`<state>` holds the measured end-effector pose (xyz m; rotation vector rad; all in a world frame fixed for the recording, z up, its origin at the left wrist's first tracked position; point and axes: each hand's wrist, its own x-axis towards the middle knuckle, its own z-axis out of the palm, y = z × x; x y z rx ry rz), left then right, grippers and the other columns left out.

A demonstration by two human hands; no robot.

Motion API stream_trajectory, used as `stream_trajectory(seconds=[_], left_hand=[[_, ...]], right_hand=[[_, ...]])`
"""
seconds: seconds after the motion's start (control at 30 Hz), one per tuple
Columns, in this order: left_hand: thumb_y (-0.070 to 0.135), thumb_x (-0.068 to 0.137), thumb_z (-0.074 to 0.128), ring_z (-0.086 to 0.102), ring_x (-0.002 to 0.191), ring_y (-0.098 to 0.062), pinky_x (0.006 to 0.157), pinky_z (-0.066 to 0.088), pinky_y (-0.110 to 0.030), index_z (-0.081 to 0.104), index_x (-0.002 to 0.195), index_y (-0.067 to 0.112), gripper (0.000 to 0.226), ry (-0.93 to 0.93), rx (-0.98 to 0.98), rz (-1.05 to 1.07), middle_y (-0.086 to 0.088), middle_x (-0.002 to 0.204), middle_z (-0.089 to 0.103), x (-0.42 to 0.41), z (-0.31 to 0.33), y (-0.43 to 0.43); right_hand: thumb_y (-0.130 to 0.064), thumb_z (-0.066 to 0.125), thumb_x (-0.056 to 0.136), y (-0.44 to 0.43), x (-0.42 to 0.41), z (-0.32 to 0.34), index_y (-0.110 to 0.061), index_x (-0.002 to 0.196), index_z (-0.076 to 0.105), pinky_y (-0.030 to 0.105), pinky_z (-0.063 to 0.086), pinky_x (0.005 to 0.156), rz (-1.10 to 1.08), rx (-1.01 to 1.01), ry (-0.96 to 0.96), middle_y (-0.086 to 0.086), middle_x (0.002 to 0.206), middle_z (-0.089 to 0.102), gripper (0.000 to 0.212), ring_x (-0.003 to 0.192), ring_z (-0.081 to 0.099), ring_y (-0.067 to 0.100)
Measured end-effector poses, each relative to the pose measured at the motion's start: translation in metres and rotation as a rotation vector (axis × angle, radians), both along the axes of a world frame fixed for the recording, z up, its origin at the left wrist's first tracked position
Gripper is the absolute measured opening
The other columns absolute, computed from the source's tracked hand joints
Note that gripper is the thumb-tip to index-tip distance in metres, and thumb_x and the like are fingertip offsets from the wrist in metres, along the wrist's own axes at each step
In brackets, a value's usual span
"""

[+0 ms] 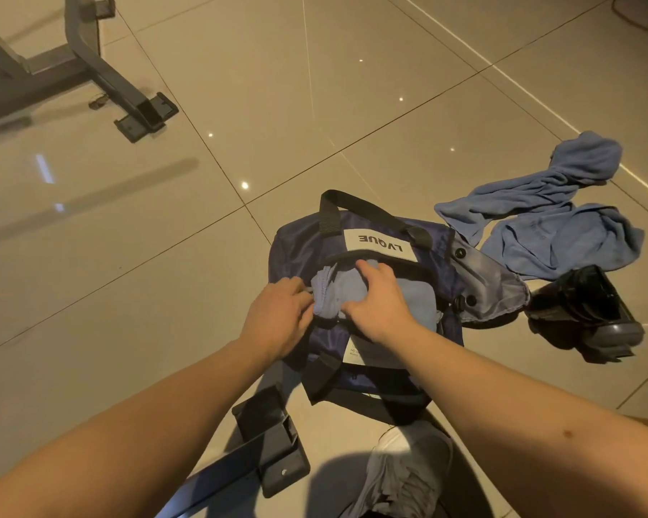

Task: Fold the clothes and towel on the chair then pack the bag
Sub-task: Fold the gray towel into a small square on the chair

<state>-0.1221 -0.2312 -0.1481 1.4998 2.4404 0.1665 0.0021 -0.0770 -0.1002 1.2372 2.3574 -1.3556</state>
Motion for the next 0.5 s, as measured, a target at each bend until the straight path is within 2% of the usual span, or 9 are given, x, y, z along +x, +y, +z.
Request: stream_trajectory(seconds=[0.07,0.1,0.17,0.23,0.33,0.43,0.5], left_hand=[[0.039,0.102,0.035,0.057,0.105,-0.022,0.090,0.045,-0.035,0.071,0.122,0.020,0.045,-0.033,-0.039,-0.114,-0.002,0.125,0.060,-0.001,-0.005,-0.005],[0.042,0.099,0.027,0.056,0.104,-0.023,0.089,0.044,-0.035,0.068,0.127,0.021,0.054,-0.046,-0.073,-0.143,-0.002,0.128,0.059,0.000,-0.004,-0.006],[0.047,0.093,0.014,0.054,0.099,-0.023,0.084,0.041,-0.034,0.061,0.134,0.022,0.068,-0.020,-0.132,-0.188,-0.003,0.126,0.058,0.000,-0.001,-0.007],[0.051,0.089,0.010,0.052,0.095,-0.022,0.082,0.039,-0.034,0.061,0.128,0.022,0.071,0.028,-0.170,-0.219,-0.003,0.119,0.057,0.002,0.006,-0.005],[0.052,0.087,0.021,0.050,0.090,-0.019,0.084,0.045,-0.036,0.059,0.111,0.020,0.056,0.018,-0.143,-0.238,-0.002,0.106,0.055,0.002,0.022,-0.007],[0.044,0.094,0.037,0.051,0.086,-0.018,0.079,0.048,-0.037,0.059,0.102,0.021,0.033,-0.077,0.012,-0.351,0.000,0.098,0.056,-0.005,0.039,-0.018],[0.036,0.098,0.049,0.052,0.089,-0.019,0.080,0.046,-0.038,0.059,0.099,0.020,0.019,-0.091,0.134,-0.434,-0.001,0.102,0.058,-0.014,0.049,-0.023]], right_hand=[[-0.007,0.071,0.089,0.005,0.001,0.001,-0.016,0.156,0.034,0.020,0.030,0.104,-0.108,-0.045,0.033,0.006,0.159,0.029,0.077,0.143,0.035,0.025],[-0.007,0.072,0.088,0.007,0.001,0.001,-0.016,0.155,0.036,0.020,0.030,0.104,-0.166,-0.074,0.054,0.006,0.158,0.032,0.076,0.143,0.037,0.024],[-0.006,0.073,0.088,0.010,0.000,0.004,-0.016,0.154,0.039,0.024,0.034,0.104,-0.241,-0.121,0.084,0.007,0.157,0.037,0.076,0.142,0.039,0.025],[-0.005,0.073,0.088,0.010,-0.002,0.008,-0.016,0.153,0.040,0.024,0.038,0.095,-0.290,-0.153,0.107,0.008,0.154,0.042,0.074,0.139,0.043,0.027],[-0.006,0.072,0.089,0.011,-0.008,0.013,-0.016,0.152,0.042,0.024,0.040,0.090,-0.387,-0.197,0.145,0.008,0.153,0.044,0.071,0.135,0.047,0.029],[-0.008,0.073,0.088,0.007,-0.011,0.013,-0.014,0.152,0.042,0.029,0.041,0.101,-0.426,-0.173,0.154,0.009,0.153,0.044,0.070,0.138,0.044,0.029],[-0.006,0.073,0.087,-0.002,-0.009,0.011,-0.015,0.148,0.044,0.029,0.040,0.102,-0.378,-0.130,0.139,0.009,0.150,0.044,0.068,0.136,0.045,0.029]])
